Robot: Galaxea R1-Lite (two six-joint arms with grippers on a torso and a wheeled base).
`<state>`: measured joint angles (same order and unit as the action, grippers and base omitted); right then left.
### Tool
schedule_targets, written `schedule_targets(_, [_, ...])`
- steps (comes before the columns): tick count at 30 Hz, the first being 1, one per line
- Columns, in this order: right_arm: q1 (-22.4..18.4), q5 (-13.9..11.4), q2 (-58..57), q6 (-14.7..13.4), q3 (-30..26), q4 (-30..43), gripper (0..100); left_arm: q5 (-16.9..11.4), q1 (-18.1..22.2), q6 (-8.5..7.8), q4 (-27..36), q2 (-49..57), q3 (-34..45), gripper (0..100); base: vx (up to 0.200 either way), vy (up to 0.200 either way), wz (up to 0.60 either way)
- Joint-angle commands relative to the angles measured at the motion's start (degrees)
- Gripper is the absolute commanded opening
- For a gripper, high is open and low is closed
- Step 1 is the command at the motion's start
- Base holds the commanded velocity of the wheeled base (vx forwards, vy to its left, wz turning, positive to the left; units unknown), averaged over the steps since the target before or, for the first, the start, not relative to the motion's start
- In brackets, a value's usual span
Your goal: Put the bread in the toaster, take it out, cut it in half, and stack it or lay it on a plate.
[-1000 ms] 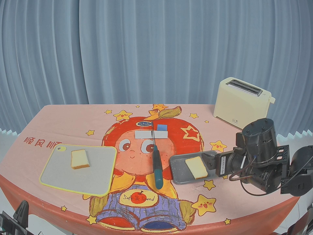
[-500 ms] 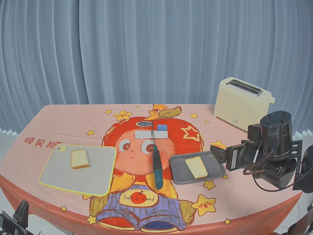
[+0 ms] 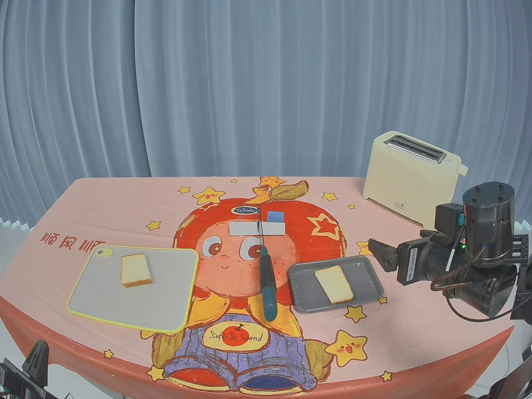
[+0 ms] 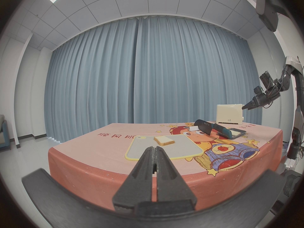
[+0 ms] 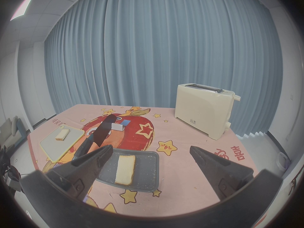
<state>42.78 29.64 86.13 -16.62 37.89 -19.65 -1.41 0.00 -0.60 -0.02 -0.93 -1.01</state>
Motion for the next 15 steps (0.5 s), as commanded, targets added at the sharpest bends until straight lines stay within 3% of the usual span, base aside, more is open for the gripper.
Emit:
schedule_targets(1, [0.03,-0.02,-1.58,0.09,-0.62,-0.04,100,0.01,0.00,-0.02,0.02,0.57,1.01,0,0.000,0.000,0.00])
schedule_targets(15, [-0.94,-0.19,-1.66,0.44,-0.89,0.05,100,0.01,0.00,-0.02,0.02,0.57,1.01,0,0.000,0.000,0.00])
